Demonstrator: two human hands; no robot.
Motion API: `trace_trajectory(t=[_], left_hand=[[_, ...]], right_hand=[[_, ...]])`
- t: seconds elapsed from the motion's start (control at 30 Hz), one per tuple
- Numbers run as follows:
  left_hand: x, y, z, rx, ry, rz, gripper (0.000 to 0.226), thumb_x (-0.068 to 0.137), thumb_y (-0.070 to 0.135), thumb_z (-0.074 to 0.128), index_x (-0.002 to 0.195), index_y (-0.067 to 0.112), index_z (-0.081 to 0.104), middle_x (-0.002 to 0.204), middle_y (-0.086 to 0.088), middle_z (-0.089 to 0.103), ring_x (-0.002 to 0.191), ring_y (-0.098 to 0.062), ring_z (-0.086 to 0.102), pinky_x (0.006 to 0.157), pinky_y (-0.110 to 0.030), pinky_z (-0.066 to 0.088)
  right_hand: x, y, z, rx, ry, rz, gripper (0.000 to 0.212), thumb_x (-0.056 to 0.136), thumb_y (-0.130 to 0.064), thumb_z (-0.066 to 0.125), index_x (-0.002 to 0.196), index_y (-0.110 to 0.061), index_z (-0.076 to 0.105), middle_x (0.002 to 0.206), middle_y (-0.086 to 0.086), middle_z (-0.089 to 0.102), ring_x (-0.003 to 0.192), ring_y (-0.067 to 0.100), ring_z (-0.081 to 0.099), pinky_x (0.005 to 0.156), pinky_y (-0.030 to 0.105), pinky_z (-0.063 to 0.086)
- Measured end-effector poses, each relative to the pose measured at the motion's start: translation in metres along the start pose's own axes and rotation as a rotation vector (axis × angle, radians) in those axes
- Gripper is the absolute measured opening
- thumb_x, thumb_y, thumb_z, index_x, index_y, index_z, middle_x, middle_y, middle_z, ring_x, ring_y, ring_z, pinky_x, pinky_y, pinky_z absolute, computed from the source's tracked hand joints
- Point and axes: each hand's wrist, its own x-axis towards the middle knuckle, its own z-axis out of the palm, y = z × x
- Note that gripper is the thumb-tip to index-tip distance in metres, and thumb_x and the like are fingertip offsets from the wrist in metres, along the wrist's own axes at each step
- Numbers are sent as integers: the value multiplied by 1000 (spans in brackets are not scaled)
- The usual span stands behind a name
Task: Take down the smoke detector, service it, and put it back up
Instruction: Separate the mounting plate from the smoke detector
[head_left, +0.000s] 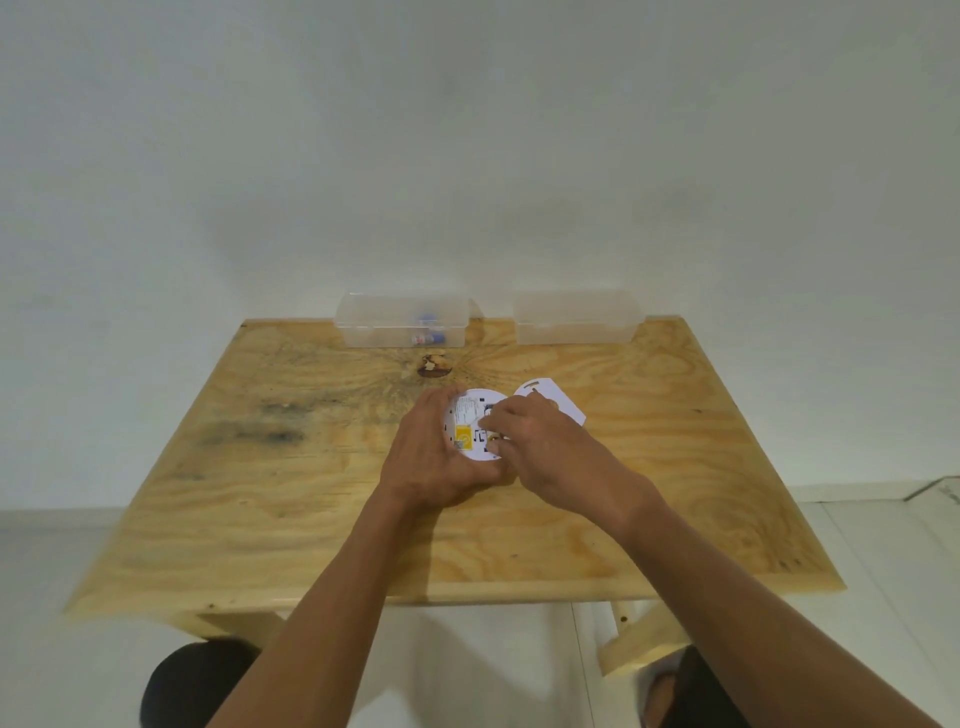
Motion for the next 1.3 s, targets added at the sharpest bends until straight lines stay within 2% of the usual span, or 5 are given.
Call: trace_trajectory(t=[0.27, 0.47, 0.73, 0.93, 1.3], left_hand=[[-1, 0, -1, -23, 20, 32, 78, 44, 58, 81, 114, 44, 49, 104, 29, 50, 95, 24, 49, 72, 6, 34], [0, -4, 3, 3, 30, 54, 88, 46, 67, 74, 123, 32, 48, 110, 17, 52, 100, -4, 53, 78, -9, 38], [2, -12, 4, 63, 24, 55, 107, 51, 76, 75, 139, 21, 47, 130, 7, 55, 119, -15, 55, 100, -40, 49], [1, -10, 6, 66, 35, 77, 92, 58, 72, 76, 133, 26, 50, 122, 10, 57, 111, -12, 59, 96, -41, 51], [4, -13, 10, 64, 48, 146, 65, 59, 64, 76, 114, 44, 47, 107, 13, 54, 100, -9, 55, 91, -39, 48]], right_hand=[[7, -3, 7, 88, 98, 177, 33, 96, -11, 52, 127, -5, 58, 126, 10, 61, 120, 28, 52, 91, 36, 46], [21, -11, 1, 346, 307, 400, 30, 97, -8, 52, 125, -11, 63, 122, 7, 65, 113, 21, 56, 90, 30, 43], [28, 3, -23, 1348, 484, 814, 25, 100, -4, 44, 108, -13, 66, 95, 6, 59, 76, 17, 59, 65, 28, 55], [24, 9, -15, 514, 172, 552, 14, 96, -23, 58, 95, -17, 71, 97, -4, 67, 89, 16, 64, 65, 24, 48], [33, 9, -8, 325, 90, 533, 14, 97, -27, 57, 98, -17, 66, 97, -3, 54, 99, 21, 55, 82, 42, 51]])
